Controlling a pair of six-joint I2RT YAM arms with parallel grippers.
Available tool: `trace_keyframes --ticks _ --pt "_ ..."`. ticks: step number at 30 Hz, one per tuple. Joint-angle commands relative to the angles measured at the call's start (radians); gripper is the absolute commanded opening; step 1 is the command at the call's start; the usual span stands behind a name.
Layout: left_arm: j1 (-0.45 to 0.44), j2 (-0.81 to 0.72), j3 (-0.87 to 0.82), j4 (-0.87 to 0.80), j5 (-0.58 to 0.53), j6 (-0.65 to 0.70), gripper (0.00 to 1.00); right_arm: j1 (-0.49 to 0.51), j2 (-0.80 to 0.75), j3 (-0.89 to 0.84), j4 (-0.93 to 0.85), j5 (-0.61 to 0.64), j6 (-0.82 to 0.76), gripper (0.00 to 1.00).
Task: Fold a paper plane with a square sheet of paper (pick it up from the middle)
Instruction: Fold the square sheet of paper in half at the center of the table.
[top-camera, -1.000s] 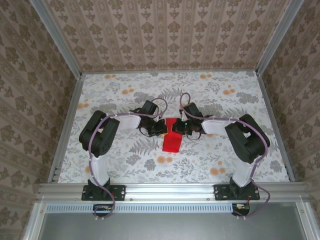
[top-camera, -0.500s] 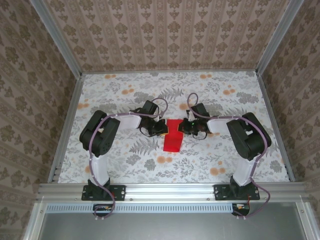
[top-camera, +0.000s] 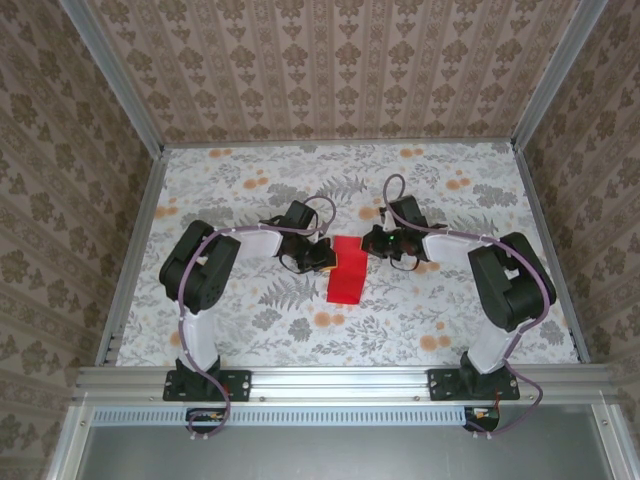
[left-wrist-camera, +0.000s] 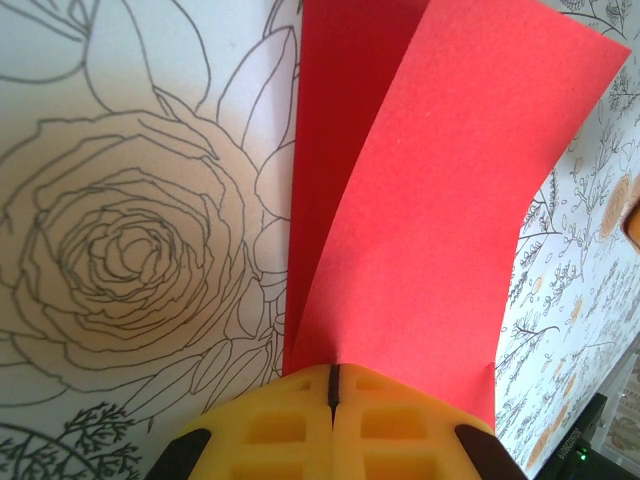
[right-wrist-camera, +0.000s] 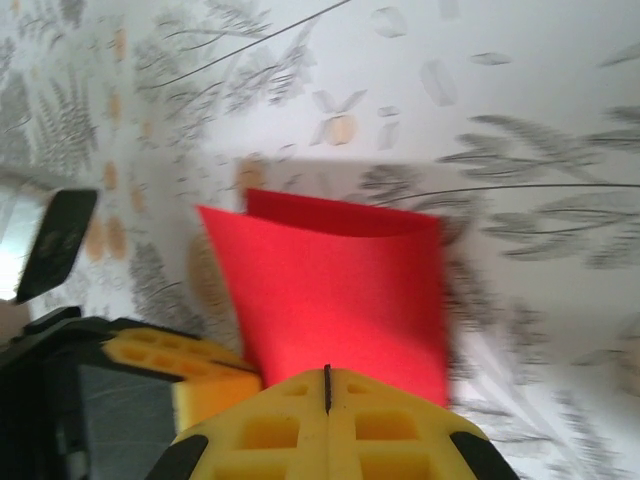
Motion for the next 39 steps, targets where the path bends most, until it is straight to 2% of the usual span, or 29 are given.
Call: trace_keyframes --ticks 1,7,12,21,25,29,32,39 --pt "0.003 0.108 -0.082 -0.228 -0.199 0.019 0.00 0.040 0.069 0.060 -0.001 -0.034 0.026 0.00" --pt "0.003 0.102 -0.089 -0.230 -0.201 0.014 0.00 0.043 0.166 0.125 -0.019 -0.028 0.020 0.00" --pt "0.003 0.101 -0.097 -0.229 -0.202 0.011 0.00 0.008 0.214 0.137 -0.039 -0.012 0.008 0.00" --pt "0.004 0.101 -0.117 -0.222 -0.203 0.008 0.00 -0.104 0.217 0.101 -0.014 0.009 0.010 0.00" --pt "0.004 0.101 -0.112 -0.216 -0.200 0.009 0.00 -0.121 0.159 0.093 -0.020 0.027 0.007 0.00" --pt "0.004 0.101 -0.111 -0.214 -0.198 0.009 0.00 -0.110 0.052 0.074 -0.044 0.000 0.021 0.00" --pt "0.004 0.098 -0.112 -0.208 -0.198 0.007 0.00 -0.063 -0.009 0.044 -0.075 -0.034 0.041 0.00" --pt "0.004 0.099 -0.107 -0.203 -0.202 0.006 0.00 0.074 -0.032 -0.068 -0.024 -0.079 0.144 0.00"
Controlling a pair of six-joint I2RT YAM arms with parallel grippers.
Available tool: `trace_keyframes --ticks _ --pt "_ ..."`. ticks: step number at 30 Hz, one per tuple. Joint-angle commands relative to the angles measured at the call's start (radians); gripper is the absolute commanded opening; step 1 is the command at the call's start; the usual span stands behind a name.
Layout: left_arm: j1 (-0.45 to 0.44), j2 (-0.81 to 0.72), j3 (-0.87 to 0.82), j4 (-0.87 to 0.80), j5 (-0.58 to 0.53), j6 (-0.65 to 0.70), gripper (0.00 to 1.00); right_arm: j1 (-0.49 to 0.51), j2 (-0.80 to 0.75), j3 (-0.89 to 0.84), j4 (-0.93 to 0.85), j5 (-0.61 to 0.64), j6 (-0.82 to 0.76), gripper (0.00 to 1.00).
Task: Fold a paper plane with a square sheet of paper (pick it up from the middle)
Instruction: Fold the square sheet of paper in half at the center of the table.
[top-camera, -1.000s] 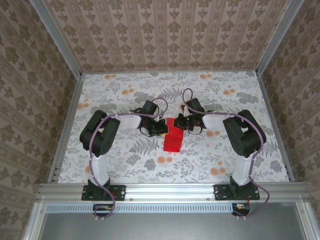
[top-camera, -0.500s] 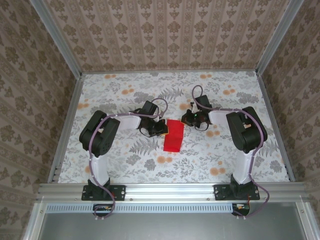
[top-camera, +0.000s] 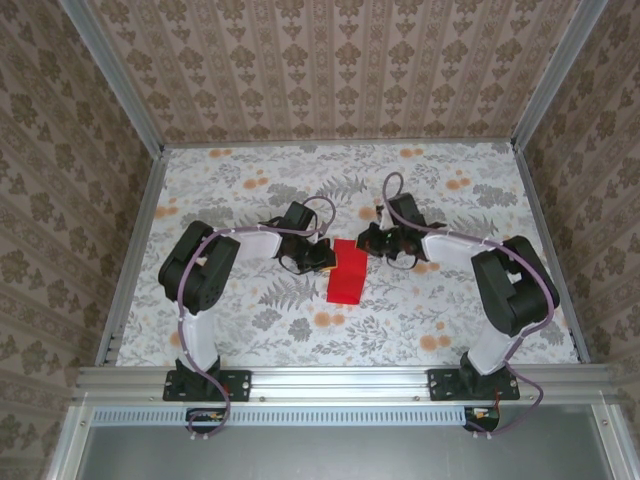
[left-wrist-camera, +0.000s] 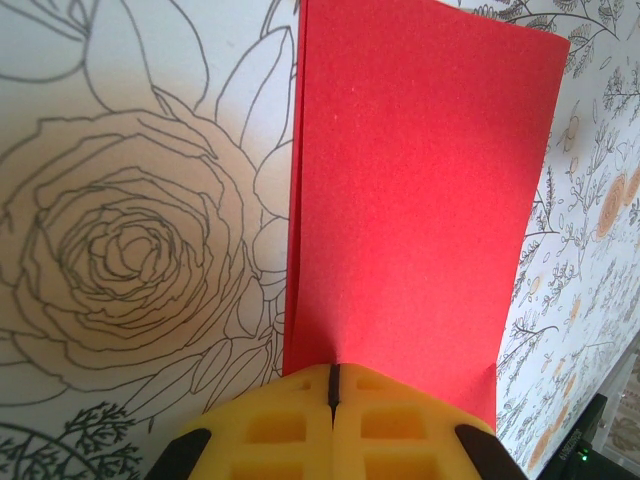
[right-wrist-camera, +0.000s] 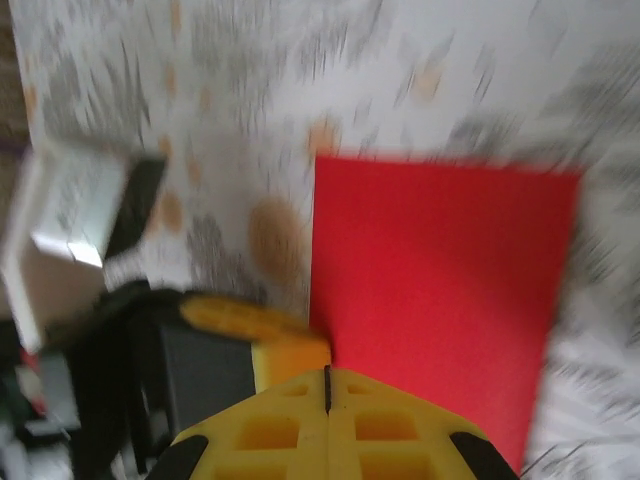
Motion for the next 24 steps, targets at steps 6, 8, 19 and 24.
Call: trace_keyframes --ticks 6,8,19,24 --pt "0.003 0.112 -0.083 -0.225 -0.201 0.008 0.00 0.107 0.049 -0.106 0.037 -0.044 0.118 0.00" --pt "0.002 0.111 -0.086 -0.224 -0.202 0.010 0.00 0.111 0.056 -0.125 0.043 -0.042 0.123 0.00" --pt "0.004 0.120 -0.086 -0.222 -0.207 0.007 0.00 0.113 0.010 -0.228 0.011 -0.034 0.112 0.00" --pt "0.007 0.122 -0.086 -0.223 -0.212 0.006 0.00 0.113 -0.034 -0.302 0.002 -0.046 0.098 0.00"
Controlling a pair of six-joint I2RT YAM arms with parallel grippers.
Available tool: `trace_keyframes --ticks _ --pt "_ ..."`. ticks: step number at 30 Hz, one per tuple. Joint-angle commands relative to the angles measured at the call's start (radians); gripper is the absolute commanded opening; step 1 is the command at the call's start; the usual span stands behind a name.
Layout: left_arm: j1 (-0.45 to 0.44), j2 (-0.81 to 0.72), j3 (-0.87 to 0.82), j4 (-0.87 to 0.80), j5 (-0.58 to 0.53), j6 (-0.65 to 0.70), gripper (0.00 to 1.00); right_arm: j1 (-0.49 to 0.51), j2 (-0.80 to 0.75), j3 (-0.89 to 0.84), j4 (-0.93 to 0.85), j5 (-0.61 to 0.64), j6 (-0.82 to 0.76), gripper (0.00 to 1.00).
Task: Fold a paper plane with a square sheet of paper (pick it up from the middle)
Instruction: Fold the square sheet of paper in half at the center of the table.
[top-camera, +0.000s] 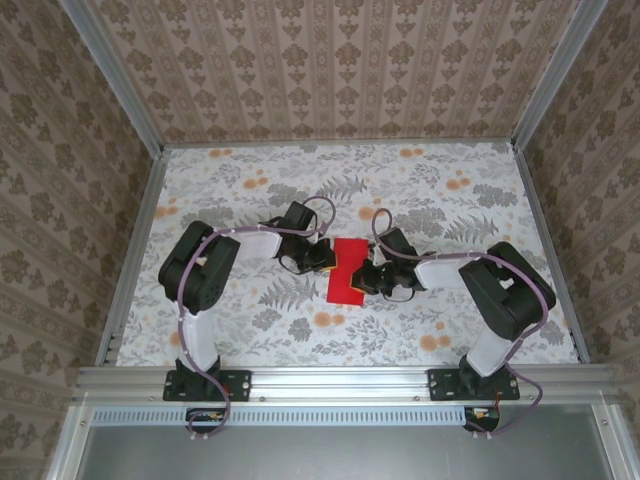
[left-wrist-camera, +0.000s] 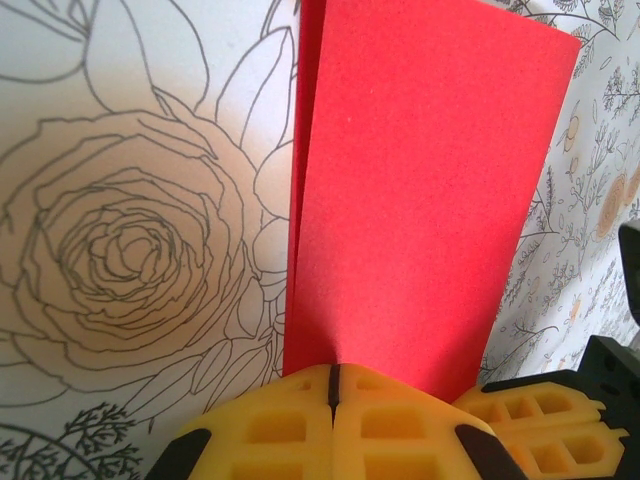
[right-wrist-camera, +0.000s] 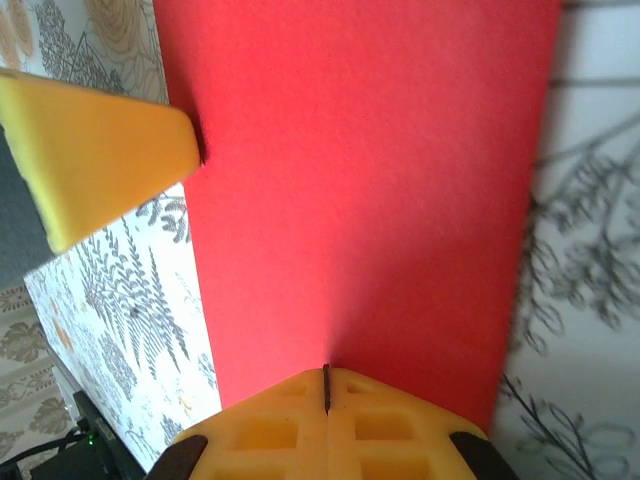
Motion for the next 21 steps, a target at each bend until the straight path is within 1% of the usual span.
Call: trace_keyframes --ticks 1,6,12,14,17,21 --pt "0.007 0.122 -0.087 -0.225 -0.212 0.006 0.00 0.004 -0.024 -0.085 -0.128 -0.013 -0.007 0.00" --pt "0.008 0.125 -0.078 -0.230 -0.212 0.014 0.00 0.003 -0.088 -0.121 -0.188 -0.019 -0.057 0.00" --pt "0.008 0.125 -0.069 -0.238 -0.210 0.022 0.00 0.005 -0.174 -0.034 -0.187 -0.036 -0.071 0.00" --pt "0.008 0.121 -0.068 -0.239 -0.210 0.022 0.00 0.005 -0.165 -0.002 -0.180 -0.032 -0.070 0.00" --pt "0.008 0.119 -0.067 -0.241 -0.208 0.023 0.00 0.012 -0.105 0.031 -0.167 -0.033 -0.071 0.00" --pt "0.005 0.119 -0.062 -0.242 -0.207 0.024 0.00 0.022 -0.040 0.029 -0.132 -0.036 -0.057 0.00"
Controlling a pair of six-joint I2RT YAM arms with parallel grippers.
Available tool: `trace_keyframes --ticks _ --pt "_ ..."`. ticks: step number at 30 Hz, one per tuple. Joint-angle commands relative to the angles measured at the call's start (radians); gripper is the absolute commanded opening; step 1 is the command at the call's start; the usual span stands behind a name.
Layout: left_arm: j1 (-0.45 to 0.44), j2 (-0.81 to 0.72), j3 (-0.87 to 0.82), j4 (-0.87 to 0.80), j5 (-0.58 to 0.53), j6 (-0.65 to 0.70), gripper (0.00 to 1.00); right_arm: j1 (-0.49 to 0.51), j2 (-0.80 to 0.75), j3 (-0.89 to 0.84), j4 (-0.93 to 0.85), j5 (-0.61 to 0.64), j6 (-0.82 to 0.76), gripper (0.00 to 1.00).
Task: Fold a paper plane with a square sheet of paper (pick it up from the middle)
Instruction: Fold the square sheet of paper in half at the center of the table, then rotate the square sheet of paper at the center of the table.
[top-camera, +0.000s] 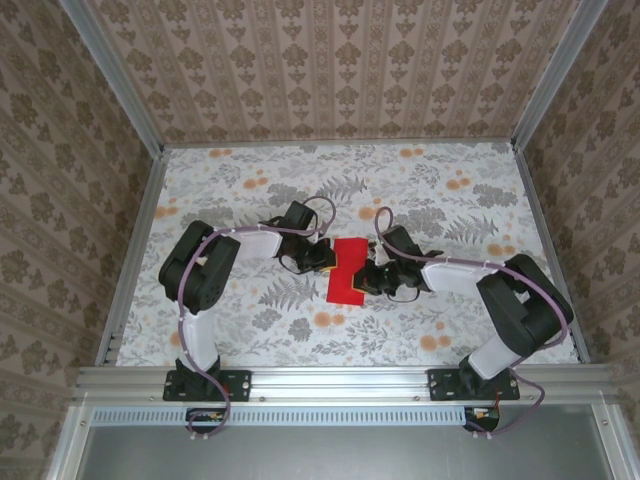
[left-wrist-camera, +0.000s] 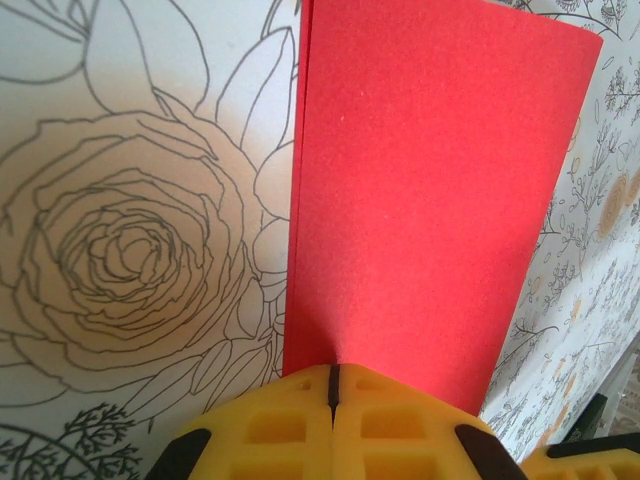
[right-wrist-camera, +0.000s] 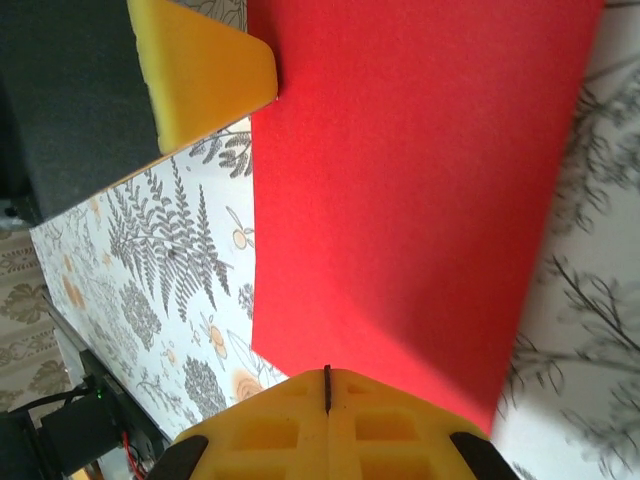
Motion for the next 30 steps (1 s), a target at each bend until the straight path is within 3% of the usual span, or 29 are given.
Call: trace_keyframes --ticks 1,15,20,24,30 --pt "0.005 0.116 -0.070 -0.230 -0.207 0.024 0.00 0.014 0.054 -0.005 -0.001 -0.015 0.003 0.00" --pt "0.006 0.121 -0.050 -0.240 -0.206 0.044 0.00 0.022 -0.069 -0.200 -0.045 0.027 -0.015 0.00" --pt "0.005 0.090 0.027 -0.259 -0.169 0.092 0.00 0.021 -0.168 -0.113 -0.096 0.081 -0.028 0.00" --pt "0.005 0.005 0.127 -0.304 -0.140 0.142 0.07 0.021 -0.236 -0.013 -0.153 0.208 -0.067 0.00" --pt "0.042 -0.137 0.188 -0.358 -0.185 0.154 0.21 0.023 -0.124 0.135 -0.208 0.359 -0.140 0.00"
